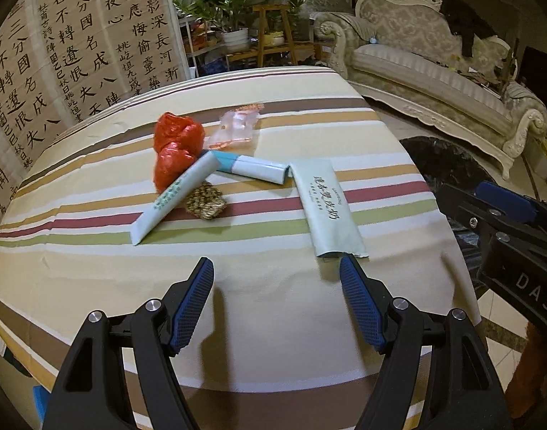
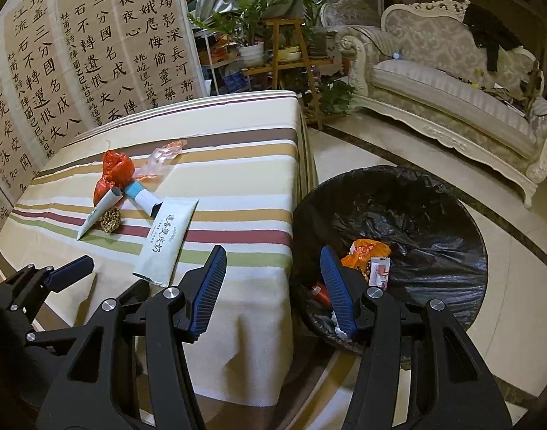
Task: Collect trash
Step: 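Grasp the white printed sachet with the right gripper while the left grasps the white tube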
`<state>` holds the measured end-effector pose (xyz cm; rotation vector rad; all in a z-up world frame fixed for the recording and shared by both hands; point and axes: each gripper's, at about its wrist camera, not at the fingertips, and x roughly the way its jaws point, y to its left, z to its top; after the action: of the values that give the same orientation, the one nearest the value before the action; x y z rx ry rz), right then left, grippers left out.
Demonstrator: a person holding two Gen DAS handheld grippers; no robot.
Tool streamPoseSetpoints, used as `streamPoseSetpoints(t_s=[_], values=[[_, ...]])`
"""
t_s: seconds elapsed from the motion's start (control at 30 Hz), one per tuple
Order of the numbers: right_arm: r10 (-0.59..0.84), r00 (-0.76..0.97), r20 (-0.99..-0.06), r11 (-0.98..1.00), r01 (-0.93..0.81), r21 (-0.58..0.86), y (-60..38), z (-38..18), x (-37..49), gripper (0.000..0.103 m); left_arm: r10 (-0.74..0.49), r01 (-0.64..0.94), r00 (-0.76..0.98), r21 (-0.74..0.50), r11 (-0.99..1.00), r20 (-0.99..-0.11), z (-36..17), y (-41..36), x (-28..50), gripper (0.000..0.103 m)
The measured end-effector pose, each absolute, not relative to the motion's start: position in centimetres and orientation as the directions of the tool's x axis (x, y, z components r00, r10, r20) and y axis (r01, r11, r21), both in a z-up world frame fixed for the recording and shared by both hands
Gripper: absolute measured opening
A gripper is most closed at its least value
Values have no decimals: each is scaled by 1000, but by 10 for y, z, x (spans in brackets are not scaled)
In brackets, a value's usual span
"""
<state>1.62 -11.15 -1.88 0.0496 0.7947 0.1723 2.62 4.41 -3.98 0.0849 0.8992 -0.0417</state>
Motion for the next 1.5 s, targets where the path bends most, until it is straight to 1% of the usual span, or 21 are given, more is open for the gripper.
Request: streamPoseSetpoints(t_s=[0.2, 0.53, 0.6, 0.63, 0.67, 0.97, 1.07, 1.13, 1.2, 1.23, 1.27, 1.3, 1.37, 1.4, 1.47, 1.5], values=[[190, 679, -709, 981, -168, 102, -96, -19, 19, 54, 26, 26, 632, 55, 998, -774, -34, 71, 22, 71], [242, 641, -729, 963, -249, 101, -52, -21, 32, 54, 97, -80, 618, 60, 995, -780, -40, 127, 31, 71], [250, 632, -733, 960, -261, 102, -43, -22, 36, 55, 100, -85, 618, 60, 995, -780, -40, 134, 33, 71], [251, 629, -736, 959, -266, 100, -38, -23, 38, 61, 99, -86, 617, 58, 995, -781, -40, 136, 34, 71], [250, 629, -736, 959, -267, 97, -35, -23, 39, 64, 96, -84, 616, 56, 995, -782, -41, 139, 36, 71], [222, 601, -768, 964, -256, 78, -24, -33, 48, 64, 67, -35, 623, 59, 998, -779, -40, 137, 53, 73], [218, 597, -772, 963, -258, 72, -24, -34, 48, 59, 58, -20, 619, 59, 998, -783, -41, 137, 61, 73], [219, 587, -779, 962, -265, 70, -23, -36, 49, 51, 53, -14, 613, 56, 998, -788, -43, 136, 65, 73], [212, 591, -778, 962, -268, 58, -22, -37, 48, 48, 41, -5, 608, 48, 999, -793, -44, 136, 68, 73], [213, 591, -778, 961, -270, 58, -22, -37, 48, 45, 30, 4, 607, 41, 999, -794, -45, 136, 69, 73], [213, 591, -778, 960, -274, 55, -22, -37, 48, 43, 26, 9, 608, 40, 999, -794, -44, 136, 69, 71], [212, 591, -778, 960, -276, 51, -22, -36, 47, 37, 19, 19, 609, 38, 999, -793, -44, 134, 69, 68], [206, 594, -778, 960, -277, 43, -22, -36, 46, 34, 8, 35, 604, 37, 999, -797, -46, 133, 69, 54], [209, 594, -777, 960, -277, 46, -23, -36, 46, 33, -3, 46, 609, 32, 998, -793, -45, 132, 68, 51], [212, 594, -776, 959, -278, 49, -24, -36, 46, 32, -10, 64, 614, 37, 997, -789, -44, 130, 67, 34], [213, 594, -776, 959, -279, 49, -24, -36, 46, 32, -8, 69, 616, 44, 997, -788, -43, 128, 66, 30]])
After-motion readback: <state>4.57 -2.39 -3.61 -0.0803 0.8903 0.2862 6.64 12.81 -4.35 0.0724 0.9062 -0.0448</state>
